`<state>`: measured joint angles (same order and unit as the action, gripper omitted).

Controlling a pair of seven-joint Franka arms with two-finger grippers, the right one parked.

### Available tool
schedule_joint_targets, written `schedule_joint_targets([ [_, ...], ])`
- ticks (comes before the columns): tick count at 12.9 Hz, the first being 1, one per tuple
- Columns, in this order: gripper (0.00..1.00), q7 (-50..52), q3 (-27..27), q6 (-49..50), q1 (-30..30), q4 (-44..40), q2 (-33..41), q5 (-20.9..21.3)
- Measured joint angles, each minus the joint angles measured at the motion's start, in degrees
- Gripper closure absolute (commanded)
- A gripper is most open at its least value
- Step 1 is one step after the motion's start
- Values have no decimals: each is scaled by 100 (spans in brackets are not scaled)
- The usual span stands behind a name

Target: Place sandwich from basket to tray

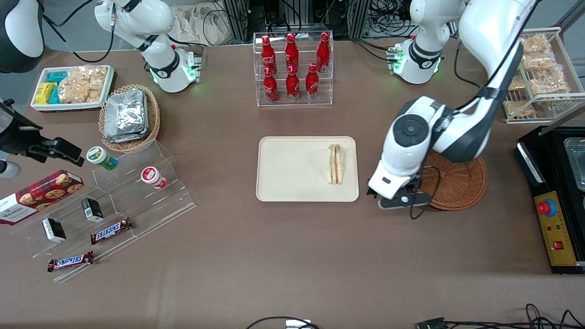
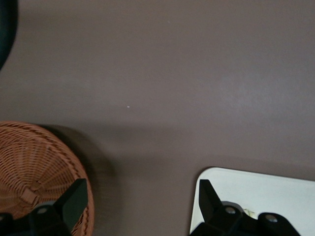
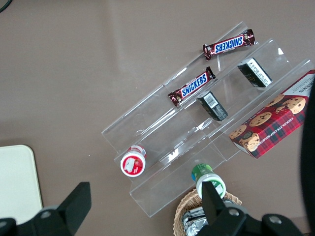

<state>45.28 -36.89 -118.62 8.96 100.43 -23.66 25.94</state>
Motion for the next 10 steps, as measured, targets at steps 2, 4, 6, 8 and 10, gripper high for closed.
schedule_joint_targets([
  [2, 0, -52, -6, 238, 205, -224, 33, -172],
  [4, 0, -360, -6, 382, 396, -371, 59, -425],
  [6, 0, -855, -5, 813, 582, -600, 85, -668],
  [8, 0, -1417, -3, 1298, 751, -895, 109, -890],
  [10, 0, -1932, 92, 1625, 828, -1109, 199, -1059],
])
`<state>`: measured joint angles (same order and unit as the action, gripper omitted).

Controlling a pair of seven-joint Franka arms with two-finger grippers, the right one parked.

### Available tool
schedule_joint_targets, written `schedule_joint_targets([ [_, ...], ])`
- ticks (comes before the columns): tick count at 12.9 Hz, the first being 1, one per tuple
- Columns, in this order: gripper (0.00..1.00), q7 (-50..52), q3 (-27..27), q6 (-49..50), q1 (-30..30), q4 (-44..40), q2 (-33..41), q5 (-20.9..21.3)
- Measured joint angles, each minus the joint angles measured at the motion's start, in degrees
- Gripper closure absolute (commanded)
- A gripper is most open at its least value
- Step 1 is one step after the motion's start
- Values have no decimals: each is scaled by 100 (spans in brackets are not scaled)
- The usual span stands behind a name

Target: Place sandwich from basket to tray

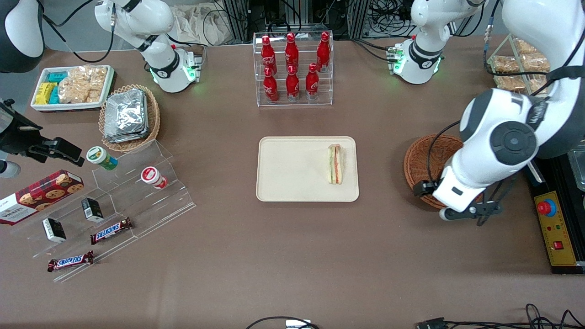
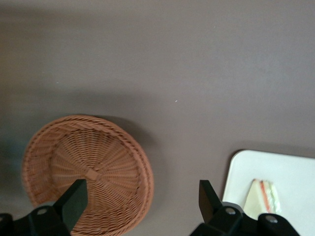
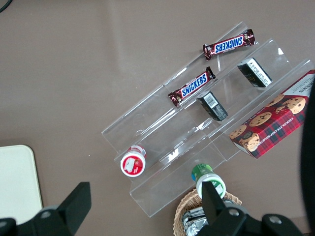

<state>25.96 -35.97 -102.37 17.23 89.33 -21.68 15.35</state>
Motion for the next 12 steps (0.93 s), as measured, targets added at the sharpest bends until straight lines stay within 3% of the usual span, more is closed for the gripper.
schedule_joint_targets([
  [3, 0, -669, 539, 166, -100, -45, 436, -362],
  [9, 0, -1884, 1530, 1003, -572, -45, 1459, -494],
  [12, 0, -2812, 2132, 1157, -699, 23, 1856, -941],
])
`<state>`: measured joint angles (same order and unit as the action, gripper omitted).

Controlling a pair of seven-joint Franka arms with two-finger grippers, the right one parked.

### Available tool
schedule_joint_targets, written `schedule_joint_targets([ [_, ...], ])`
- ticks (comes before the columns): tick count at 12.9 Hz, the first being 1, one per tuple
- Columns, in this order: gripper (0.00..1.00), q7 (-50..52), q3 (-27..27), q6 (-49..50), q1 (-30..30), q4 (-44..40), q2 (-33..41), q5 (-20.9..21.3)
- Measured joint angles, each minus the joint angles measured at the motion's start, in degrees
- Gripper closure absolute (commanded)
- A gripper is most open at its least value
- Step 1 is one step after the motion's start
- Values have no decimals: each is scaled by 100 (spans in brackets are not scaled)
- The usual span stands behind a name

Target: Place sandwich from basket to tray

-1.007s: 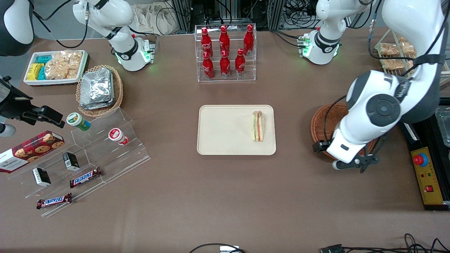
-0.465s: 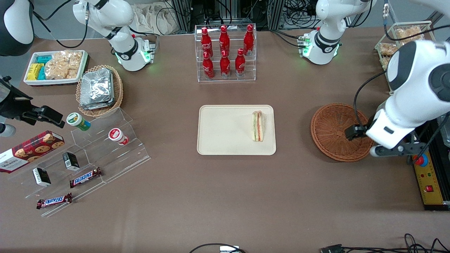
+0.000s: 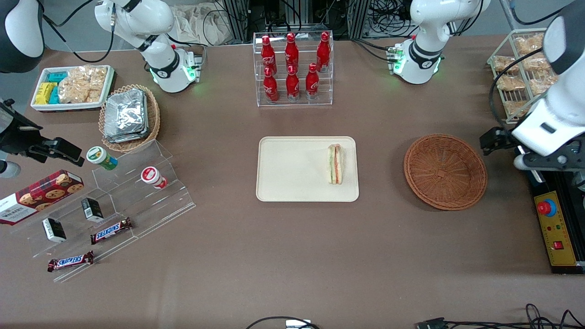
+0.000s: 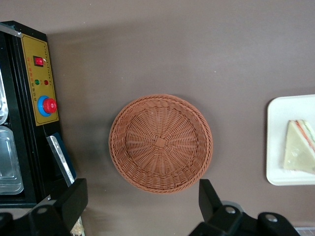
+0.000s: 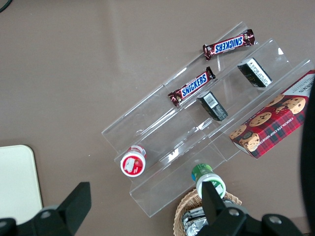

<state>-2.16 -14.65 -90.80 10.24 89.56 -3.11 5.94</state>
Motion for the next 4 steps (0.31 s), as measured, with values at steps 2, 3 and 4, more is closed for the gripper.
schedule_joint_targets([
  [2, 0, -252, 233, 171, -81, 15, 188, -116],
  [3, 0, -263, 262, 220, -133, 16, 259, -127],
  [4, 0, -262, 266, 264, -176, 17, 316, -130],
])
